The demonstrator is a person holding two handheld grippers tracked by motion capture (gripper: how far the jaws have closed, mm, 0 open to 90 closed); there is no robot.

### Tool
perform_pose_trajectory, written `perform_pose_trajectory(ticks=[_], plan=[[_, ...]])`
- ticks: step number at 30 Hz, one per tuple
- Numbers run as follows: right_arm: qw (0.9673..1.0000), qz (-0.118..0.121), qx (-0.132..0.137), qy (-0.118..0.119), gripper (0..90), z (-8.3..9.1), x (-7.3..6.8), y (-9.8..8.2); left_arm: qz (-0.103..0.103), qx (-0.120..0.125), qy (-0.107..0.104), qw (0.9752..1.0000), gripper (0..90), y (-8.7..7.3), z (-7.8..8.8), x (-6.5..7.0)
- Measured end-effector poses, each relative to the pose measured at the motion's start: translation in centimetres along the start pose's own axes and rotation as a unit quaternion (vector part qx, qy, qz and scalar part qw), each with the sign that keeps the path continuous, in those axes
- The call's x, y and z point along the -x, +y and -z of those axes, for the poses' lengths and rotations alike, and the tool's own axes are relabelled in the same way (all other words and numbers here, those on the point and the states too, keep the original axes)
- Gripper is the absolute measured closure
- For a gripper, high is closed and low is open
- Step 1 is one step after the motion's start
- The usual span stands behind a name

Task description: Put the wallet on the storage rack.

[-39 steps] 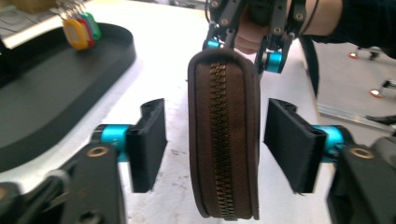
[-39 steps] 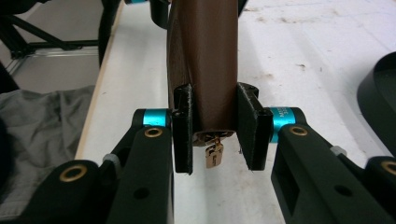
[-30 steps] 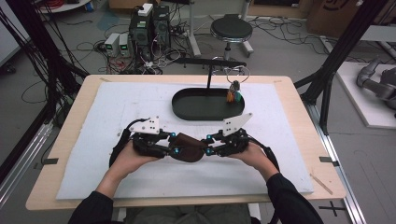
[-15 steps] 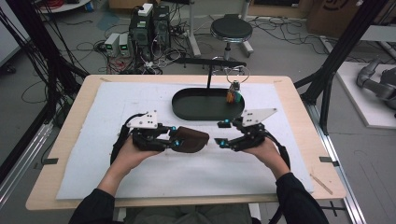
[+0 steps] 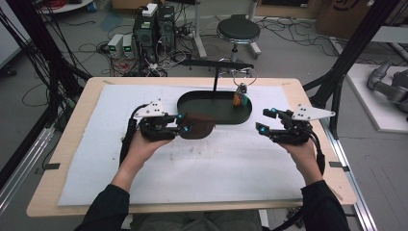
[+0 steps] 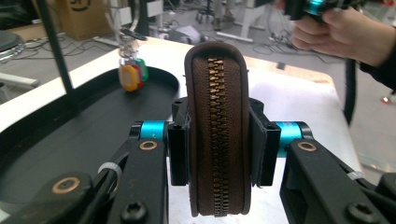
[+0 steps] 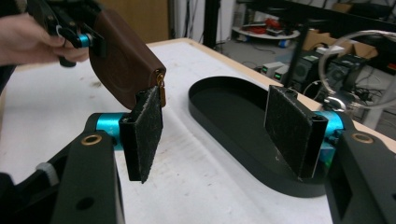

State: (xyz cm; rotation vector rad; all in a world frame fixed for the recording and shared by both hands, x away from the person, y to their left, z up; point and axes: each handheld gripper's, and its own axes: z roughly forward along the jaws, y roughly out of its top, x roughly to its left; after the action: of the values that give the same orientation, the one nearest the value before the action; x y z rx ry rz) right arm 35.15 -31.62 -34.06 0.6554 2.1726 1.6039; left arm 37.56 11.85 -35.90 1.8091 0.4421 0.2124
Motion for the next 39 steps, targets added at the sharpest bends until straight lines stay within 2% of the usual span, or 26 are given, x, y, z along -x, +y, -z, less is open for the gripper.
perform_pose_trajectory(ticks=[6, 9, 18, 24, 28, 32, 35, 39], plan=[[0.9998, -0.010, 0.013, -0.013, 38.1, 0.8, 0.6, 0.0, 0.035, 0.009, 0.028, 0.9989, 66.0, 0.0, -1.3, -1.8], [0.9996, -0.013, 0.014, -0.019, 38.2, 0.9, 0.7, -0.1, 0.042, 0.018, 0.042, 0.9981, 66.0, -0.1, -1.9, -2.5], [0.9989, -0.021, 0.020, -0.036, 38.3, 1.4, 1.2, -0.3, 0.075, 0.019, 0.059, 0.9953, 66.0, -0.4, -4.9, -4.2], [0.9987, -0.026, 0.020, -0.040, 38.5, 1.6, 1.3, -0.5, 0.083, 0.035, 0.070, 0.9934, 66.0, -0.5, -6.8, -5.3], [0.9986, -0.028, 0.018, -0.040, 38.5, 1.6, 1.4, -0.6, 0.078, 0.017, 0.084, 0.9933, 66.0, -0.6, -8.1, -5.9], [0.9986, -0.028, 0.017, -0.041, 38.6, 1.7, 1.4, -0.7, 0.083, 0.009, 0.090, 0.9924, 66.0, -0.8, -9.6, -6.7], [0.9986, -0.029, 0.017, -0.041, 38.6, 1.8, 1.4, -0.8, 0.080, 0.003, 0.104, 0.9914, 66.0, -1.1, -10.5, -7.2], [0.9986, -0.028, 0.016, -0.043, 38.9, 1.8, 1.5, -0.9, 0.058, -0.003, 0.118, 0.9913, 66.0, -1.6, -11.5, -7.5]])
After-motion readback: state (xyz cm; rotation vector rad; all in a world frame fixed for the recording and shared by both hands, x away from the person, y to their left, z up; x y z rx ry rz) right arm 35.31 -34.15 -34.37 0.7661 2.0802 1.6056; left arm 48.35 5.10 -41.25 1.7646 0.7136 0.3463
